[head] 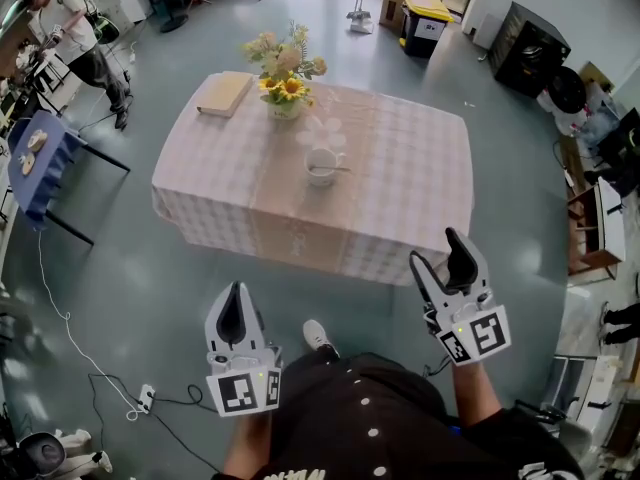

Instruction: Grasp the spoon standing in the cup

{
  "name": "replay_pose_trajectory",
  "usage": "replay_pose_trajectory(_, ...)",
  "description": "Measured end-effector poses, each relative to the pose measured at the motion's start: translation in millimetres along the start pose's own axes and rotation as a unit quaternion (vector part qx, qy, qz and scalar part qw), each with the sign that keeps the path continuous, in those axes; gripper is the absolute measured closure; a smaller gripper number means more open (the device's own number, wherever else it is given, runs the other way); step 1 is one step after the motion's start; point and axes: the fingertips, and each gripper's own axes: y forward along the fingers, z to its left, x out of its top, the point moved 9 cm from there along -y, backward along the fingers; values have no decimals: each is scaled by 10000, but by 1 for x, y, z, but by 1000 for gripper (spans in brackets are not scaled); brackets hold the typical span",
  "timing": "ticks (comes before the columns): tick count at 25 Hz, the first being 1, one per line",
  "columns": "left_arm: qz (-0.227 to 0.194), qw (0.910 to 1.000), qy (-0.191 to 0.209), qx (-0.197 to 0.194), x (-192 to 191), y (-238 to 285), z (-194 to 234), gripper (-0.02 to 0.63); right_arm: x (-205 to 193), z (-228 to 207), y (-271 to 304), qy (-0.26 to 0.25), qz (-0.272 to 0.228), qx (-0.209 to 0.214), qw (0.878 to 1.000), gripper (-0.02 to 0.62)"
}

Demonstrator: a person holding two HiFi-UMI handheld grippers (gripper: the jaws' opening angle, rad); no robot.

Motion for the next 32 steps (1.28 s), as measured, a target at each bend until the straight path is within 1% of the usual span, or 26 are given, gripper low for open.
replay_pose_trajectory(4, -76, 10000, -12, -46, 1, 13, 16, 588, 3, 4, 16, 53, -68, -69, 9999, 321)
replay_pose_trajectory(10, -114, 9998, 2, -138, -3, 26, 40, 588, -3, 14, 38, 191, -132, -195, 9995, 325)
replay_pose_trajectory(17, -13, 9996, 59, -272, -7, 51, 51, 588, -10, 11, 54, 261, -6, -319, 9992, 327)
replay_pose_trajectory(24, 37, 9993, 49, -366, -13, 89, 43, 588, -15, -14, 74, 295, 6, -431, 9986, 331)
replay_pose_trajectory(29, 17, 9999, 39, -152, -10, 126, 47, 588, -14, -42, 111, 311, -30, -313, 9990, 331)
replay_pose_trajectory(32, -16, 9999, 74, -113, -5, 152, 47, 588, -12, -60, 134, 294, -46, -249, 9992, 331)
